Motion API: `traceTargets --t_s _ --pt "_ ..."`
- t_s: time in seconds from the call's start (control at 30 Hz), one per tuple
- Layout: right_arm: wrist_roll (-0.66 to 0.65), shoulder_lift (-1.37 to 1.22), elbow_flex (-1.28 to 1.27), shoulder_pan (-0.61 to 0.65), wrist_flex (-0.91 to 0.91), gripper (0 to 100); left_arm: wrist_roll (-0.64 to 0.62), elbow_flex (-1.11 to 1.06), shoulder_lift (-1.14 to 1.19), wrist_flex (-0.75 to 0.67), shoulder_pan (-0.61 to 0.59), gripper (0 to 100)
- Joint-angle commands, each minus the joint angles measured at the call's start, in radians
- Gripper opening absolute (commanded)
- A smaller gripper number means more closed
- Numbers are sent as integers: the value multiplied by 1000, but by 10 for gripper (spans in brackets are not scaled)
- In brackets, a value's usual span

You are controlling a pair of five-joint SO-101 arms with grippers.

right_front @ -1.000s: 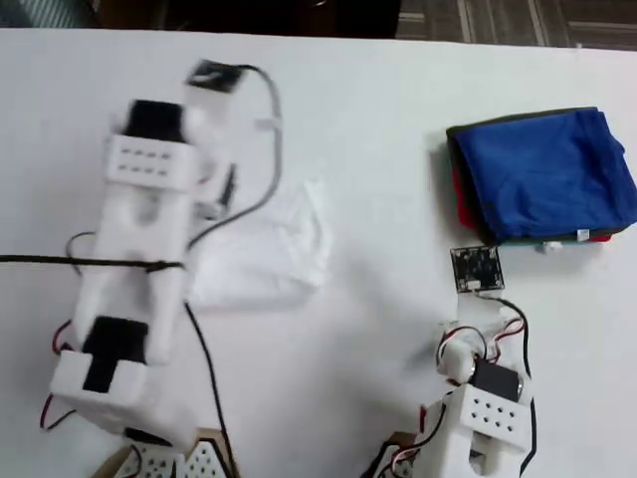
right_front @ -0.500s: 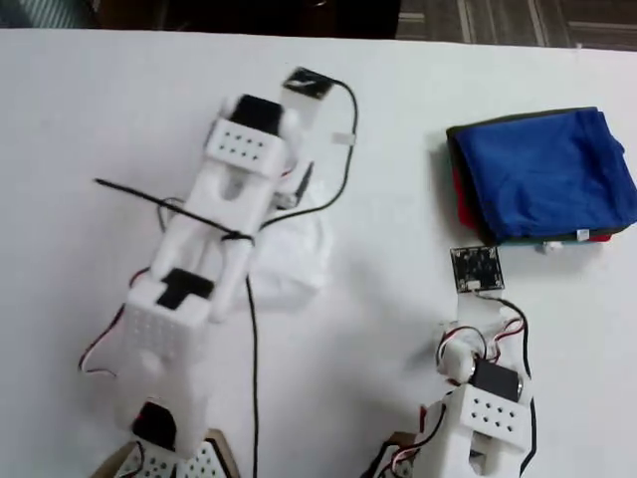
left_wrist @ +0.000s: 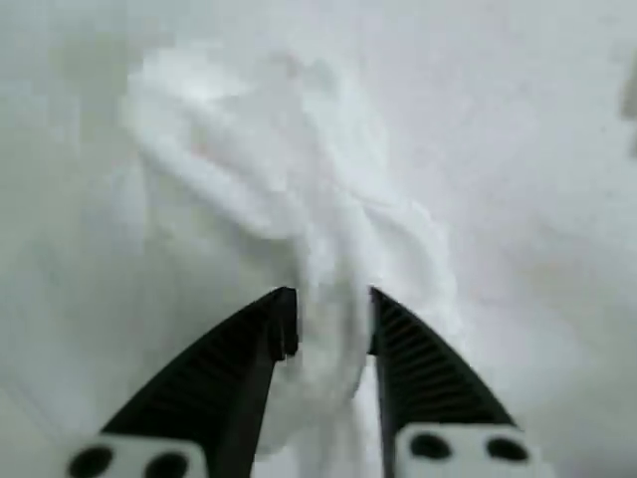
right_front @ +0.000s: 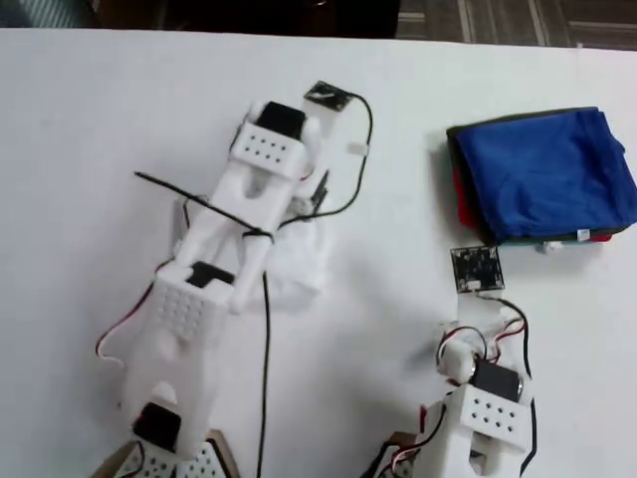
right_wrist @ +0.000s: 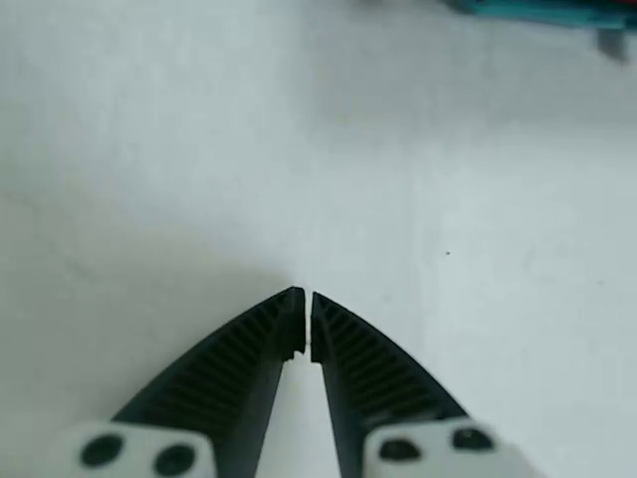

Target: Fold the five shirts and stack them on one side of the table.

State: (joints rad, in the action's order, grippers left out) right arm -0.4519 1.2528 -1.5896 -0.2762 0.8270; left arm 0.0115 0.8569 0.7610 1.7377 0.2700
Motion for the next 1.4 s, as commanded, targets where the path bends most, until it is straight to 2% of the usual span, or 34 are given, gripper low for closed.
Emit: traceTargets --t_s 0.0,0.13,0.23,0.33,0.4,0.57,0.87,1.0,1.17,1.37 --pt "8 22 6 -1 -2 20 -5 114 -20 51 -12 266" --pt "8 24 6 -1 -4 20 -3 182 -78 49 -66 233" --pt "8 24 6 -1 -4 20 12 154 -146 49 -106 195" --pt "8 24 6 -1 -4 20 25 45 -172 48 -133 15" --pt "8 24 6 -1 -4 20 26 -58 -172 48 -132 46" --pt "8 24 6 -1 -4 20 23 -240 -183 26 -92 27" --pt "8 24 8 -2 -4 20 18 -361 -259 48 46 27" --pt "8 24 12 -58 -27 20 18 -435 -275 20 91 27" --pt "130 24 29 -131 -45 20 15 -542 -275 -25 127 27" --pt "133 24 28 -130 -47 20 -8 -506 -278 14 218 27"
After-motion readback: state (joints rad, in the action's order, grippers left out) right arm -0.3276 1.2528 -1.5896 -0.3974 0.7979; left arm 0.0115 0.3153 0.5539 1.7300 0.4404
